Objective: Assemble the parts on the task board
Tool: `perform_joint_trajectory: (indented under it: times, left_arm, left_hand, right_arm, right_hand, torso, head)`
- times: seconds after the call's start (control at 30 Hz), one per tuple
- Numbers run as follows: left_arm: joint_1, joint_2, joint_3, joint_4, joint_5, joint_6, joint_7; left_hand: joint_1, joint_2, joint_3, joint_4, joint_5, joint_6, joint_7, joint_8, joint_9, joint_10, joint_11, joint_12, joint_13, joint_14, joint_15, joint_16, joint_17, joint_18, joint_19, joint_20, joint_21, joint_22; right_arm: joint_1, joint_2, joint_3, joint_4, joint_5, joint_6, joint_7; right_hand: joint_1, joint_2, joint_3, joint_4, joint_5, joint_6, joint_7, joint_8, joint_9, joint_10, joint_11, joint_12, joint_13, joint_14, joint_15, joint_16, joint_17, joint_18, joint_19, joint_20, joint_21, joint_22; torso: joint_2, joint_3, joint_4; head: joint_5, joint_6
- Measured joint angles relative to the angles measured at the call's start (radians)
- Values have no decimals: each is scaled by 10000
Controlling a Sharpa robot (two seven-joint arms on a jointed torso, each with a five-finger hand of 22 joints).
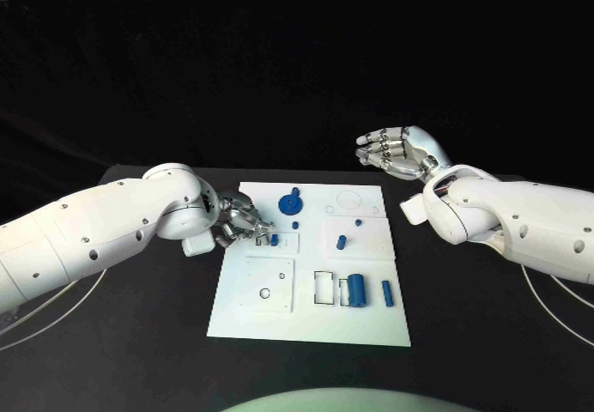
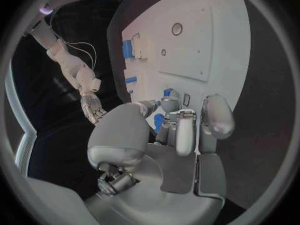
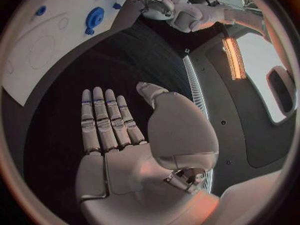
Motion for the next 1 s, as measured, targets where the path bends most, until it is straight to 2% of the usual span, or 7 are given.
perform_joint_trajectory:
  times: [0.5,0.57,0.67,0.77,0.87,0.9,1.0]
  left_arm:
    - [-1,-76,3,23,-20,35,3]
    - [-2,-151,26,90,-28,29,3]
    - [5,-256,102,197,-32,27,3]
    - [72,-353,169,288,-33,18,3]
    - [226,-404,221,302,-44,-8,14]
    - [331,-410,244,286,-65,-33,22]
    - [561,-393,288,195,-198,-119,46]
  left_hand:
    - [59,-59,0,0,0,315,19,-38,-21,15,15,-1,-34,0,0,0,0,-1,-1,0,-1,-4]
    - [82,-207,-6,0,0,514,2,-38,-21,15,14,-1,-52,0,0,0,0,-1,0,0,-1,-18]
    - [45,-702,-256,3,0,645,0,-38,-22,15,14,-1,-125,0,0,0,0,-1,0,0,-1,-88]
    - [-17,-917,-446,4,0,645,1,-38,-53,-73,19,-79,-377,0,0,-68,0,-1,-73,72,-161,-358]
    - [14,-1128,-658,9,0,669,-24,99,-28,-243,10,-189,-586,0,0,-119,0,0,-163,51,-323,-592]
    - [81,-1347,-787,-5,0,680,-34,243,30,-278,-22,-193,-650,0,0,-153,0,0,-197,17,-365,-665]
    - [240,-1512,-1069,11,0,828,-184,717,269,-364,-107,-193,-738,0,0,-154,0,-2,-238,-24,-422,-772]
  right_arm:
    - [-8,0,-1,-4,4,2,0]
    - [-9,-4,-1,-5,5,2,0]
    - [-10,-10,-3,-11,5,3,0]
    - [-11,-13,-5,-18,6,5,0]
    - [-12,-17,-8,-30,7,10,-1]
    - [-13,-18,-9,-38,8,12,-3]
    - [-15,-23,-15,-66,10,21,-6]
  right_hand:
    - [0,0,0,0,0,0,0,0,1,0,0,0,0,0,0,0,0,0,0,0,0,0]
    - [0,0,-29,29,61,0,0,0,-14,0,0,0,0,0,0,-57,-26,0,0,0,0,-35]
    - [0,0,-29,29,62,0,0,0,-14,0,0,0,0,0,0,-57,-29,0,0,0,0,-40]
    - [0,0,-29,29,62,0,0,0,-14,0,0,0,0,0,0,-57,-29,1,0,0,0,-40]
    - [0,0,-29,29,62,0,0,0,-14,0,0,0,0,0,0,-57,-29,1,0,0,0,-40]
    - [0,0,-29,29,62,0,0,0,-14,0,0,0,0,0,0,-57,-29,0,0,0,0,-40]
    - [0,0,-29,29,62,0,0,0,-14,0,0,0,0,0,0,-57,-28,0,0,0,0,-40]
  torso:
    - [2,4,-6]
    - [2,4,-8]
    - [2,4,-12]
    - [0,6,-12]
    - [-2,7,-8]
    - [-6,7,-6]
    - [-15,7,8]
  head:
    - [1,3]
    - [-3,15]
    - [-17,37]
    - [-31,65]
    - [-33,85]
    - [-34,92]
    - [-27,115]
